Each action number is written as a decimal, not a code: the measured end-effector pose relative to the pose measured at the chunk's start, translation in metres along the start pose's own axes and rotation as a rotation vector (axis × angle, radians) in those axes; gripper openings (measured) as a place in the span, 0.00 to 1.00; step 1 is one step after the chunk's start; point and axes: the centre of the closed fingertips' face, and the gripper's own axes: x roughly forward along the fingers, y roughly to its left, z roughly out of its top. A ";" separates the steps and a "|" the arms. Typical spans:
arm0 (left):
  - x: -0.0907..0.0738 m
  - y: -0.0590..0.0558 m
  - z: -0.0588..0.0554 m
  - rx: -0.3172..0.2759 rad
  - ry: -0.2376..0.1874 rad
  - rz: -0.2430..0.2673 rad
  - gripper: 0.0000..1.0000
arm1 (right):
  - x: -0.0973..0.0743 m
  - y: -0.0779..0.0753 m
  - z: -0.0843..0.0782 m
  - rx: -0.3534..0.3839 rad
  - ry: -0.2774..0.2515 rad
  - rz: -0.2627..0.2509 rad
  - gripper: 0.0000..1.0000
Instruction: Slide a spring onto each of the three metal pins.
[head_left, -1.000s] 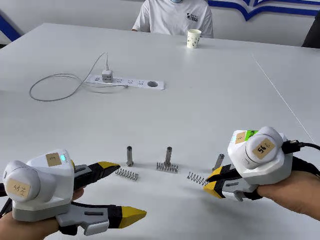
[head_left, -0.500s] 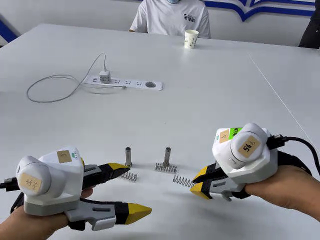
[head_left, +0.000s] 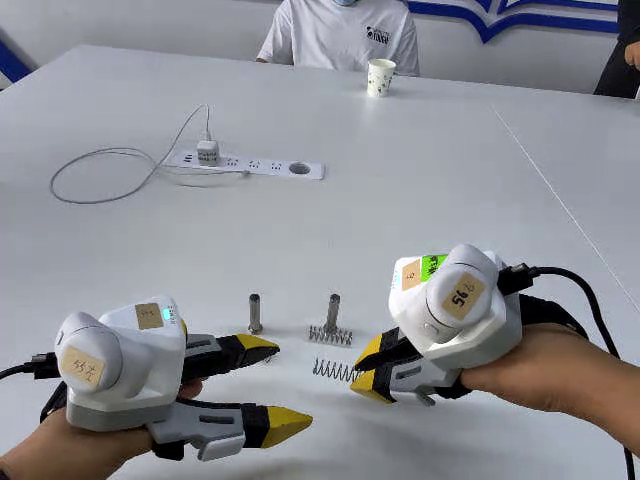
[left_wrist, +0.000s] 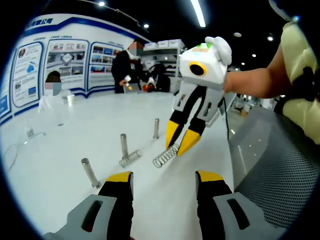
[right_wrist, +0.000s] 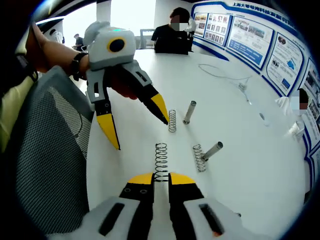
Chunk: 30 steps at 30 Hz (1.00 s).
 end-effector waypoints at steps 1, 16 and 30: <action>0.000 0.000 0.000 0.002 0.000 -0.001 0.51 | 0.000 0.002 0.003 -0.008 -0.005 0.006 0.12; 0.005 -0.012 0.000 0.056 -0.001 -0.058 0.31 | 0.000 0.021 0.015 -0.102 -0.026 0.084 0.12; 0.006 -0.024 -0.004 0.083 0.013 -0.100 0.17 | -0.002 0.035 0.017 -0.194 -0.034 0.138 0.12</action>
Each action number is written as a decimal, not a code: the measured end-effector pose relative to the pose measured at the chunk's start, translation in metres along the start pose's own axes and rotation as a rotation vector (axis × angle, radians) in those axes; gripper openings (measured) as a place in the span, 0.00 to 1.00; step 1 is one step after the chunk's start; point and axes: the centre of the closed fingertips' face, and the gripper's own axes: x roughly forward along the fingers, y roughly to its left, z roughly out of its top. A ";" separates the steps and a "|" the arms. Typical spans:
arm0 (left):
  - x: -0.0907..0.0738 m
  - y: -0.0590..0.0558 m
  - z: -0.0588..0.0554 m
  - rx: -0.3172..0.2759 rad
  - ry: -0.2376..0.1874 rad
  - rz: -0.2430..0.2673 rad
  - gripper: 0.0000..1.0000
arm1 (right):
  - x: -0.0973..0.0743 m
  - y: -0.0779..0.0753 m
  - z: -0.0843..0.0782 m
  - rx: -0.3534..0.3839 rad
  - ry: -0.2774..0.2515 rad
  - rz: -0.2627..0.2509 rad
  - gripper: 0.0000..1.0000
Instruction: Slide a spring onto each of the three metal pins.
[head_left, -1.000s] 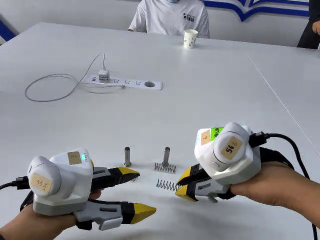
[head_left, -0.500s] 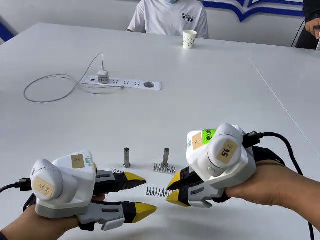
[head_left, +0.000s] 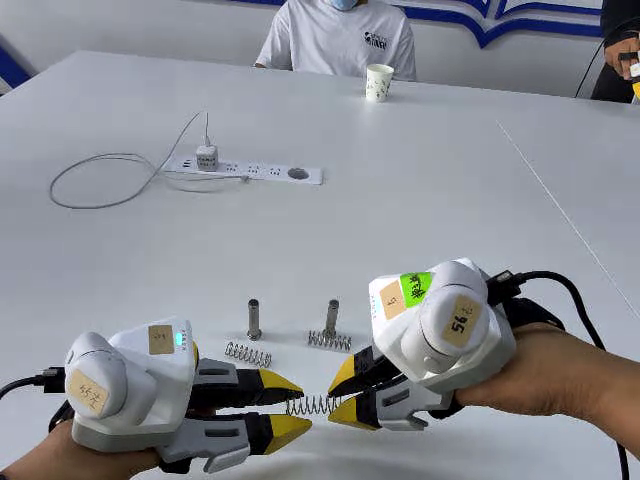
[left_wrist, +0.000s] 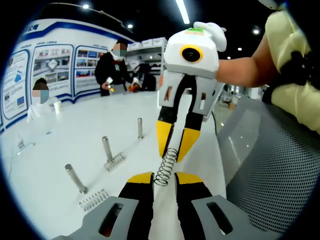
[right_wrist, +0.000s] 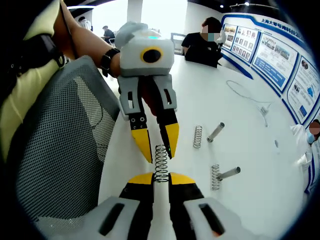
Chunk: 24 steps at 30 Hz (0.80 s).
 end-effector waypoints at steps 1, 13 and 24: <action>0.000 -0.001 -0.001 0.003 0.002 -0.002 0.16 | 0.000 0.001 -0.001 -0.006 0.005 0.006 0.12; 0.001 -0.010 -0.003 0.031 0.016 -0.036 0.11 | -0.001 0.005 -0.002 -0.033 0.007 0.021 0.13; 0.001 -0.013 0.002 0.026 -0.003 -0.050 0.10 | 0.001 0.004 -0.009 0.019 0.007 0.024 0.16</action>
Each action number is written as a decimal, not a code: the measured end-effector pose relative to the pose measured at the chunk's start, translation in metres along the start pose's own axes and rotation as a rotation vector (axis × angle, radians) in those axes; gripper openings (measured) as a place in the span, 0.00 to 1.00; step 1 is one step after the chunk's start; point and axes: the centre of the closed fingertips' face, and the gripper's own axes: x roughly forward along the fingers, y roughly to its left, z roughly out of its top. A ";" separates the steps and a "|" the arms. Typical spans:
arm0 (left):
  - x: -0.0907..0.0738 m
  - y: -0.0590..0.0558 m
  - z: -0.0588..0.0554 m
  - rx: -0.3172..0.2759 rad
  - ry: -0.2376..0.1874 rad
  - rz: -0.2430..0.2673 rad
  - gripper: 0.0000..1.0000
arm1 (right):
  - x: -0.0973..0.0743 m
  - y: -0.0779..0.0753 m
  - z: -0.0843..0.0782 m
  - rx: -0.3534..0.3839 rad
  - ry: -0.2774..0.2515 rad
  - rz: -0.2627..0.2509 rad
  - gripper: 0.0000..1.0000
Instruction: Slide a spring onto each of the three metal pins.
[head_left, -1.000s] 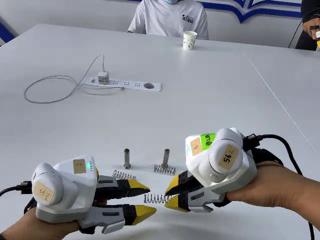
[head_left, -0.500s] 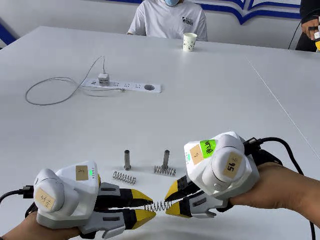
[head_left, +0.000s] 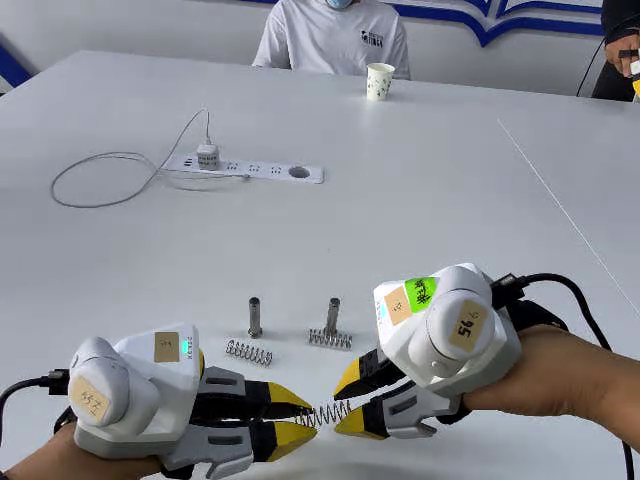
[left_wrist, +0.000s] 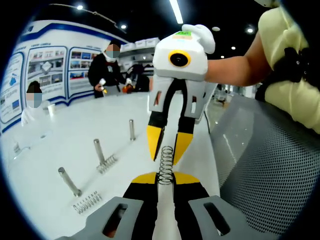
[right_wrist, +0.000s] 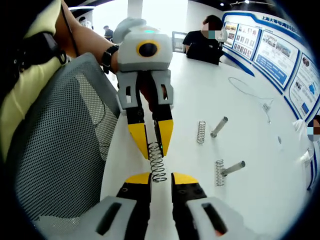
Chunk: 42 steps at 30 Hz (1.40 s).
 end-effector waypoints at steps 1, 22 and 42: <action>0.000 0.000 0.000 -0.002 -0.001 0.001 0.10 | 0.000 0.000 0.000 0.003 -0.003 -0.002 0.16; 0.001 0.006 -0.001 -0.020 -0.011 0.018 0.10 | -0.013 -0.001 0.040 0.067 -0.128 -0.002 0.12; 0.004 0.009 0.004 -0.031 -0.030 0.038 0.11 | -0.013 -0.005 0.054 0.048 -0.152 -0.023 0.12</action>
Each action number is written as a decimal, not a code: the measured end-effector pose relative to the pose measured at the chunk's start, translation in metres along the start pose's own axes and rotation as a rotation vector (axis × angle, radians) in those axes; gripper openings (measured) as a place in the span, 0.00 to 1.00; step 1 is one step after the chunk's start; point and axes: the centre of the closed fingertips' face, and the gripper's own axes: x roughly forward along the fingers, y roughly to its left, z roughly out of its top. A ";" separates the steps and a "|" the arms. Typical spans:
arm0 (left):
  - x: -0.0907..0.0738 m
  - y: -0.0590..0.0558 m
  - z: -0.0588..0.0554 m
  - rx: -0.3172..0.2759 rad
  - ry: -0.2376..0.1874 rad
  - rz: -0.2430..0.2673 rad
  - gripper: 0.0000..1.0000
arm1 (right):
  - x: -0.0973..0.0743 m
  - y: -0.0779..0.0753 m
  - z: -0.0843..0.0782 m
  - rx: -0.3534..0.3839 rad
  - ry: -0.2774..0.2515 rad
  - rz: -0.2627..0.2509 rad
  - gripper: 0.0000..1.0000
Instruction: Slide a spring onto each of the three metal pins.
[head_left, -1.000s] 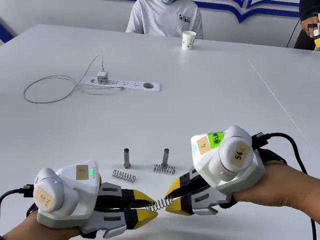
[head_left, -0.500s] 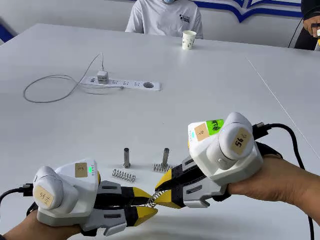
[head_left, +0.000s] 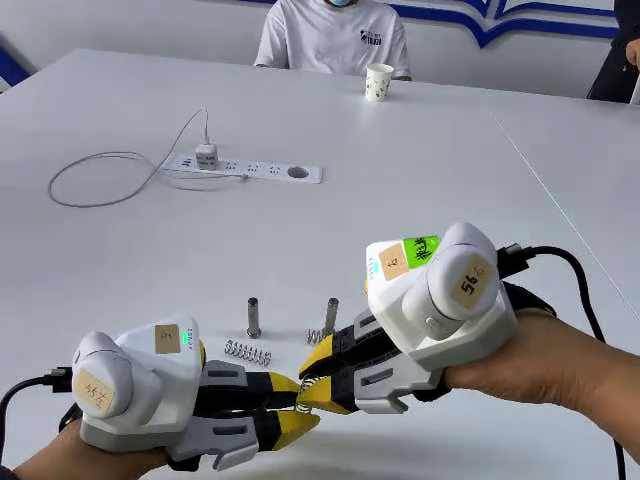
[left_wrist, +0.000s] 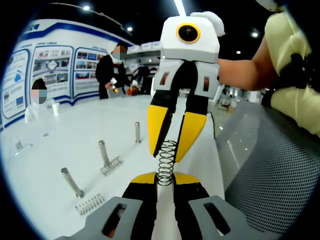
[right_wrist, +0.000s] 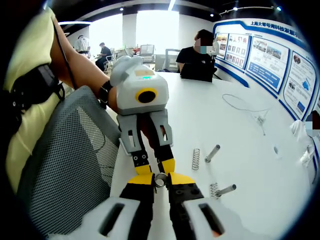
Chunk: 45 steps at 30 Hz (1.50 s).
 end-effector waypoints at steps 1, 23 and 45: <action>0.000 0.000 0.000 0.000 -0.001 0.002 0.12 | 0.000 0.000 0.000 0.000 0.002 -0.001 0.12; -0.018 0.015 -0.003 -0.045 -0.001 0.063 0.32 | -0.020 -0.020 -0.016 0.041 0.029 -0.062 0.12; -0.039 0.029 -0.006 -0.086 -0.015 0.147 0.45 | -0.053 -0.048 -0.038 0.092 0.050 -0.159 0.12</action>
